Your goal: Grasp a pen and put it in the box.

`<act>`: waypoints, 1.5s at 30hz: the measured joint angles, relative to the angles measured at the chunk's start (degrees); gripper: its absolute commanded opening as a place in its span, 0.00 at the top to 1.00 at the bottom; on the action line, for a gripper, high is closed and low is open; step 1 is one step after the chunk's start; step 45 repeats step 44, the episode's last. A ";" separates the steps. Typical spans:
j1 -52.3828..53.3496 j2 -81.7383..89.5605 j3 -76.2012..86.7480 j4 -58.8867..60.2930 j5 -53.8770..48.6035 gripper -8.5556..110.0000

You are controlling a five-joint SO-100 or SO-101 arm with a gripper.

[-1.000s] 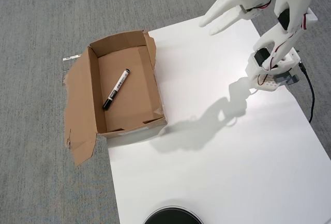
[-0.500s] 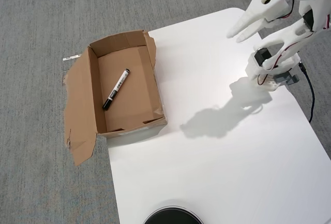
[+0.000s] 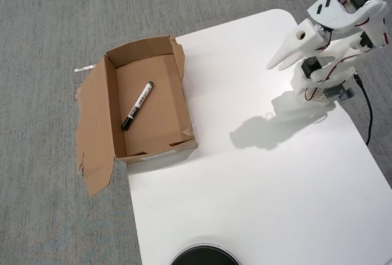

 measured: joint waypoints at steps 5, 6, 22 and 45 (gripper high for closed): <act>0.00 6.86 14.94 -10.81 0.00 0.75; 0.09 8.00 17.58 -12.66 0.00 0.75; 0.00 25.75 50.71 -23.64 -0.09 0.75; 0.00 25.75 60.64 -23.47 -0.09 0.92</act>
